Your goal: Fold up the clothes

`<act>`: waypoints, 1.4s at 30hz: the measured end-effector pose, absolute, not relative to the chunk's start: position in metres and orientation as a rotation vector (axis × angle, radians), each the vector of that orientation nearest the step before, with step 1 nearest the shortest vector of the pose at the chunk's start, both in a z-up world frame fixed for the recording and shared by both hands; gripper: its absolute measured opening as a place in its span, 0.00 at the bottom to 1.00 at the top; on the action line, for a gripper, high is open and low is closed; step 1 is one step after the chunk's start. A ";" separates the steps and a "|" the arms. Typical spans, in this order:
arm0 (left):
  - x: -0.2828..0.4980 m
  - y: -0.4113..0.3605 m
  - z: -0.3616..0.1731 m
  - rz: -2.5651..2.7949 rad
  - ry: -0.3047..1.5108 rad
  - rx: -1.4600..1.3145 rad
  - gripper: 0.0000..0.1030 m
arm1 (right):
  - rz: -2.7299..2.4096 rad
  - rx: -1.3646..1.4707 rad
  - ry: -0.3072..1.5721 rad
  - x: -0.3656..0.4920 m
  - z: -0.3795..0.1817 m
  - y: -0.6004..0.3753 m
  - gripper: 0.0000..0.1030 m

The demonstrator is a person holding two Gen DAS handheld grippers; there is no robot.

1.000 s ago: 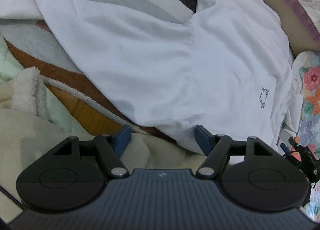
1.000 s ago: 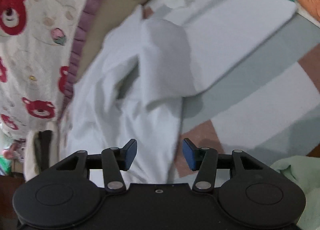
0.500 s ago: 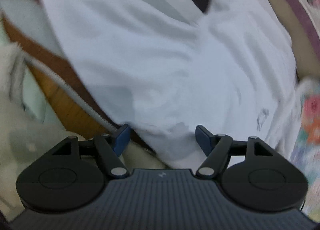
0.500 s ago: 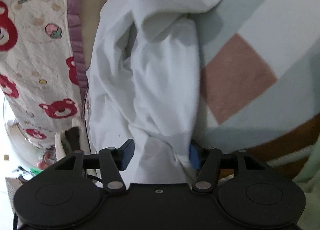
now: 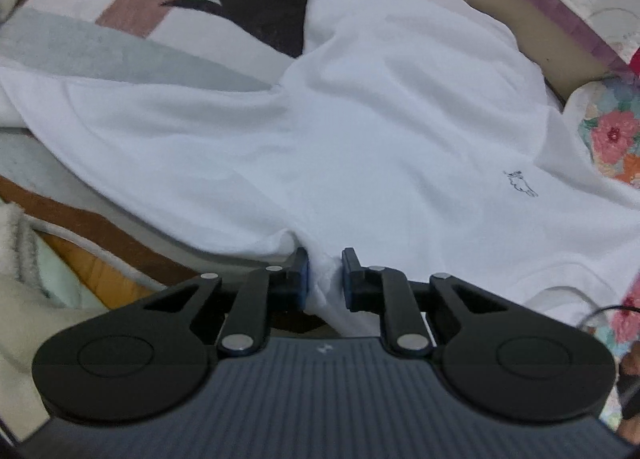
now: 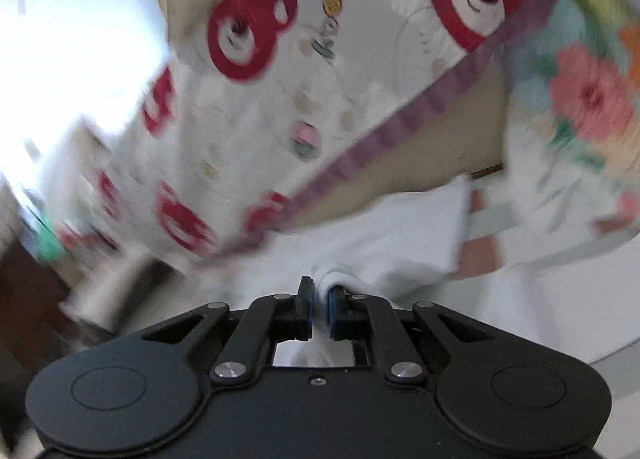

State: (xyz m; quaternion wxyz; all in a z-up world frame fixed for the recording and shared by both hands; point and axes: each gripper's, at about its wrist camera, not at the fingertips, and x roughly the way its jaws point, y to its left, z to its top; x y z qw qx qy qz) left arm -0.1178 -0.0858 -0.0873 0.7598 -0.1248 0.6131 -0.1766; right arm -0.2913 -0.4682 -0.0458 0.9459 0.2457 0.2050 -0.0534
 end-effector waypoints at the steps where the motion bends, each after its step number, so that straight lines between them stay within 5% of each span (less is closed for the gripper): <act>1: -0.114 -0.084 -0.093 -0.379 1.358 -0.308 0.20 | -0.165 0.424 0.459 -0.286 -0.050 -0.467 0.09; 5: -0.100 -0.064 -0.118 -0.323 1.468 -0.513 0.22 | -0.181 0.419 0.489 -0.280 -0.061 -0.469 0.10; 14: -0.094 -0.080 -0.114 -0.368 1.459 -0.387 0.37 | -0.198 0.472 0.488 -0.259 -0.072 -0.482 0.10; 17: -0.094 -0.085 -0.110 -0.401 1.409 -0.319 0.11 | -0.113 0.503 0.457 -0.248 -0.069 -0.482 0.10; 24: -0.081 -0.097 -0.062 -0.409 1.101 -0.110 0.08 | -0.120 0.361 0.480 -0.206 -0.060 -0.481 0.10; 29: -0.056 -0.102 -0.062 -0.333 1.050 -0.080 0.08 | -0.206 0.387 0.515 -0.175 -0.077 -0.505 0.10; 32: -0.056 -0.100 -0.081 -0.323 1.150 -0.142 0.08 | -0.211 0.603 0.557 -0.175 -0.100 -0.521 0.18; 36: -0.065 -0.086 -0.100 -0.301 1.229 -0.253 0.08 | -0.193 0.771 0.546 -0.198 -0.114 -0.523 0.46; 42: -0.071 -0.081 -0.101 -0.289 1.225 -0.296 0.10 | -0.205 0.922 0.541 -0.250 -0.128 -0.508 0.55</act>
